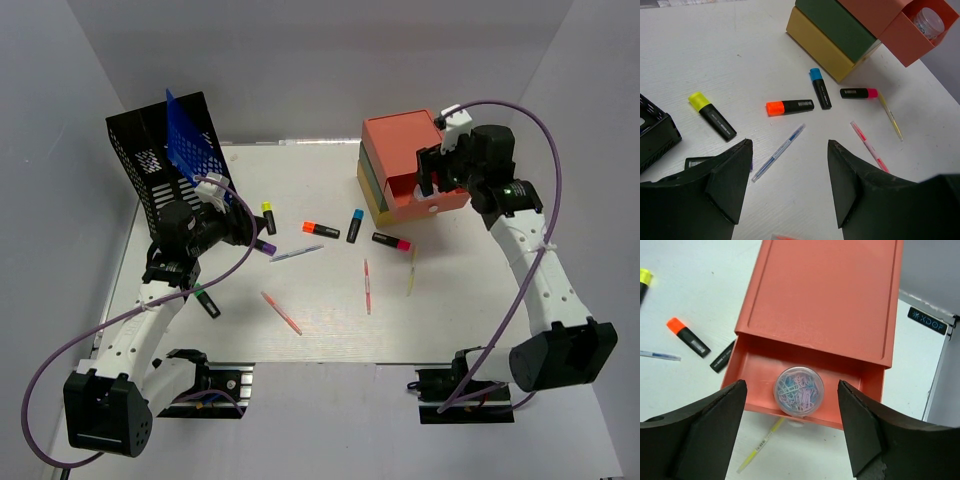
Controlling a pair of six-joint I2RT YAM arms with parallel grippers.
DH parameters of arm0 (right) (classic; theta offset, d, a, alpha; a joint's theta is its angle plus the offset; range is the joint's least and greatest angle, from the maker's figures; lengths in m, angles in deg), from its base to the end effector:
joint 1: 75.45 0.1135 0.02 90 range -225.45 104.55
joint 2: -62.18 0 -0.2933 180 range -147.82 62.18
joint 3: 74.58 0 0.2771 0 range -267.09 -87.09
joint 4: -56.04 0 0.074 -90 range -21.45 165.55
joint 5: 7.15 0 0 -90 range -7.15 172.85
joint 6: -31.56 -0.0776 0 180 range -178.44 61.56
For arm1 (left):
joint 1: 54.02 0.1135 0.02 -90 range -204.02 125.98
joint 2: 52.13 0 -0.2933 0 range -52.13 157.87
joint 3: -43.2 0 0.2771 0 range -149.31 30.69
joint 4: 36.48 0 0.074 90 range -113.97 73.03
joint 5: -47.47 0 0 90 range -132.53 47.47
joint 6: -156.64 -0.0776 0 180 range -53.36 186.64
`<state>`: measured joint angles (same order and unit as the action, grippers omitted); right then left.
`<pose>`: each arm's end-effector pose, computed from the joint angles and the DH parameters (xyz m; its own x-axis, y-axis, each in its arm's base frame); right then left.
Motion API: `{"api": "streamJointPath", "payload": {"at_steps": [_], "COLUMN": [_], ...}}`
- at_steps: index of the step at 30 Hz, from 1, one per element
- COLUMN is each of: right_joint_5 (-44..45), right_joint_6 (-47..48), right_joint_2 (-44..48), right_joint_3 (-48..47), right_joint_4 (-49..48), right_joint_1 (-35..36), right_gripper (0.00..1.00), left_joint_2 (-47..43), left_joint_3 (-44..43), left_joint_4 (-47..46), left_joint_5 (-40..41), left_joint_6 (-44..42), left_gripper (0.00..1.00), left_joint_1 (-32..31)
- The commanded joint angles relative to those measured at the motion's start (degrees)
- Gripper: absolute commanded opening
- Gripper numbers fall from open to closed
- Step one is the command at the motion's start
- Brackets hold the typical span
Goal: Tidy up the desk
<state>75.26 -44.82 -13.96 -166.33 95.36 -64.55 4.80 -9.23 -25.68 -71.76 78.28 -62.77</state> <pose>0.3465 0.0772 0.4121 -0.3116 -0.2977 -0.9024 -0.3906 0.9059 -0.1640 0.2640 -0.0790 0.3001 -0.3761 -0.1202 -0.9187 0.5334 0.7827 -0.3208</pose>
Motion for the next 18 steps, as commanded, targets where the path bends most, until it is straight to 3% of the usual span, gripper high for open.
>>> {"api": "streamJointPath", "payload": {"at_steps": [1, 3, 5, 6, 7, 8, 11, 18], "right_joint_5": [-2.2, -6.1, -14.7, -17.3, -19.5, -24.0, -24.8, -13.2], "right_joint_6": [-1.0, 0.5, 3.8, 8.3, 11.1, 14.5, 26.3, 34.8], "right_joint_2": [2.2, 4.3, 7.5, 8.7, 10.8, 11.6, 14.1, 15.8], "right_joint_3": [0.0, 1.4, 2.9, 5.2, 6.3, 7.0, 10.2, 17.0], "right_joint_4": [-2.3, -1.6, 1.7, 3.3, 5.4, 7.8, 16.2, 13.4], "right_joint_1": [-0.4, -1.0, -1.0, -1.0, -1.0, -1.0, -1.0, -1.1], "right_gripper": [0.78, 0.63, 0.35, 0.06, 0.0, 0.0, 0.0, 0.0], "left_joint_2": [-1.2, -1.3, -1.5, -1.6, -1.6, -1.6, -1.6, -1.1], "left_joint_3": [0.0, 0.0, 0.0, 0.0, 0.0, -0.1, 0.0, 0.1], "left_joint_4": [-0.6, -0.4, -0.3, -0.4, -0.5, -0.5, -0.7, -0.7], "left_joint_5": [-0.6, -0.4, -0.2, -0.2, -0.2, -0.6, -0.7, -1.3], "left_joint_6": [0.1, 0.0, 0.0, 0.1, 0.1, 0.0, 0.2, 0.5], "left_gripper": [0.71, 0.71, 0.71, 0.71, 0.71, 0.71, 0.7, 0.7], "left_joint_1": [-0.1, -0.1, -0.1, -0.1, -0.1, -0.1, -0.1, -0.1]}}
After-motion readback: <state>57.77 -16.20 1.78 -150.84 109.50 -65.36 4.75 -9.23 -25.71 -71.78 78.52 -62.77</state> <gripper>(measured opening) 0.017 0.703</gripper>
